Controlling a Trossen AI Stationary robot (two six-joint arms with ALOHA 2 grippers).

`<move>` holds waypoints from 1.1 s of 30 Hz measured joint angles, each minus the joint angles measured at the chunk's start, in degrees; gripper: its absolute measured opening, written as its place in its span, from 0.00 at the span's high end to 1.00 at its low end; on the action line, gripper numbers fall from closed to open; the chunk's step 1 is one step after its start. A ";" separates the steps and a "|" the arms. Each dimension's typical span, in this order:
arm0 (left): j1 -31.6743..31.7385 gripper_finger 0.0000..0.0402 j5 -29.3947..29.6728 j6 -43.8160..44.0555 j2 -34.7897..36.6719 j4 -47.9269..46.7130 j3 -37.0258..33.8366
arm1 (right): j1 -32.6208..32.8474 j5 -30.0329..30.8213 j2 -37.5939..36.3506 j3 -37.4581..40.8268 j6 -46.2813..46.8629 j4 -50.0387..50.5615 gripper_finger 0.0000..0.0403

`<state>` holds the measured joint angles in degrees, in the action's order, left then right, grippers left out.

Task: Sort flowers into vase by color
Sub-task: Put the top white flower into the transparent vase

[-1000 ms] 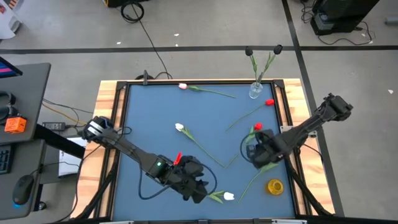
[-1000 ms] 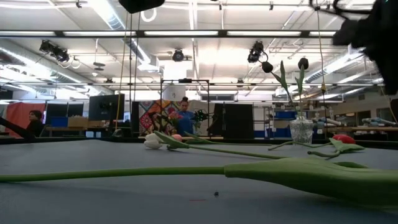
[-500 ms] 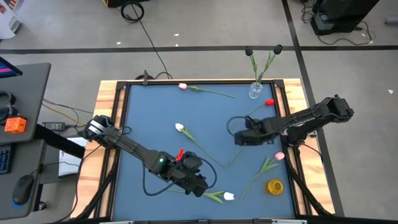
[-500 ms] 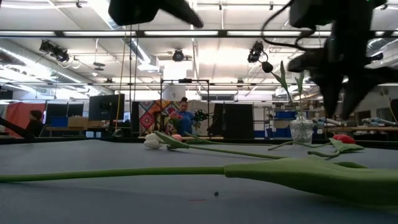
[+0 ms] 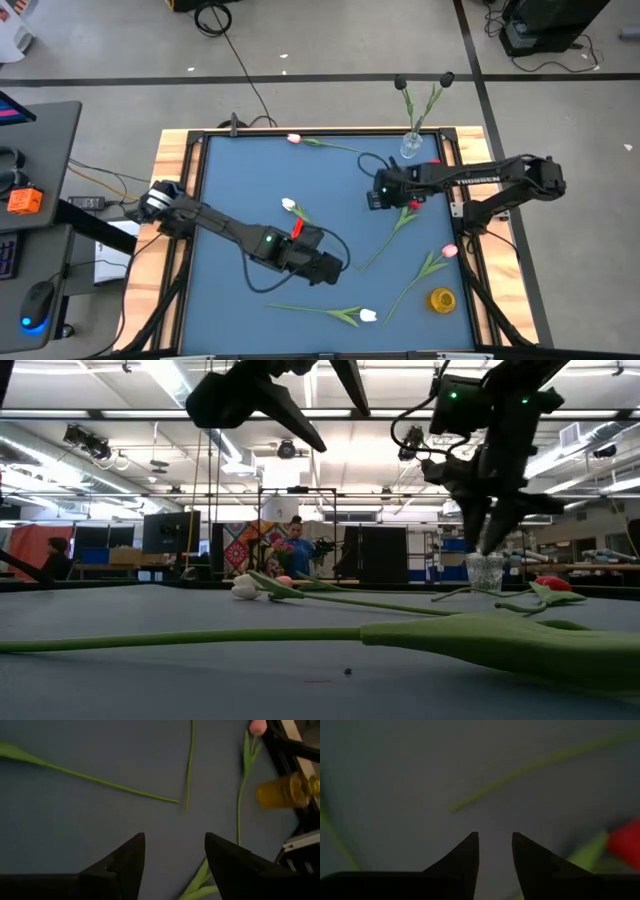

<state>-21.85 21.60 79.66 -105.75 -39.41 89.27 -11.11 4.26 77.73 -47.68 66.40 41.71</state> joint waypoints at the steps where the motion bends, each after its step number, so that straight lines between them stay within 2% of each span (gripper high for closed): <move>1: 0.28 0.48 -0.26 0.43 0.00 -0.32 0.00 | -0.43 -1.40 0.00 0.00 -2.52 -1.64 0.69; 6: 0.39 0.48 -1.72 4.77 0.00 -3.84 0.00 | 0.27 -9.89 0.37 -0.02 -10.34 -8.13 0.69; 10: -0.37 0.51 -3.51 5.71 0.00 -2.50 0.00 | 4.37 -12.77 0.68 -0.04 -9.17 -6.67 0.69; 16: 1.61 0.56 -7.80 -5.20 -2.34 5.62 0.07 | 13.93 -17.59 0.65 -0.04 -5.78 -0.39 0.69; 19: 3.33 0.57 -8.78 -8.30 -3.08 6.49 0.04 | 20.67 -19.67 0.20 -0.04 -3.06 5.15 0.69; 22: 5.40 0.57 -9.14 -11.75 -3.08 6.73 0.04 | 27.68 -19.61 -0.09 -0.05 -7.19 11.40 0.69; 27: 8.21 0.57 -13.05 -18.48 -2.57 6.75 0.01 | 39.15 -13.76 -0.13 -0.04 -21.15 21.97 0.69; 29: 8.71 0.57 -15.76 -20.05 -2.40 6.69 0.02 | 42.74 -13.38 -0.11 -0.03 -25.53 22.85 0.69; 33: 8.38 0.57 -16.75 -22.82 -2.29 6.44 0.02 | 48.54 -11.77 -0.11 -0.04 -30.04 23.17 0.69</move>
<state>-13.47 4.85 56.84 -108.05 -32.97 89.30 37.43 -7.51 77.62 -47.72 36.36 64.88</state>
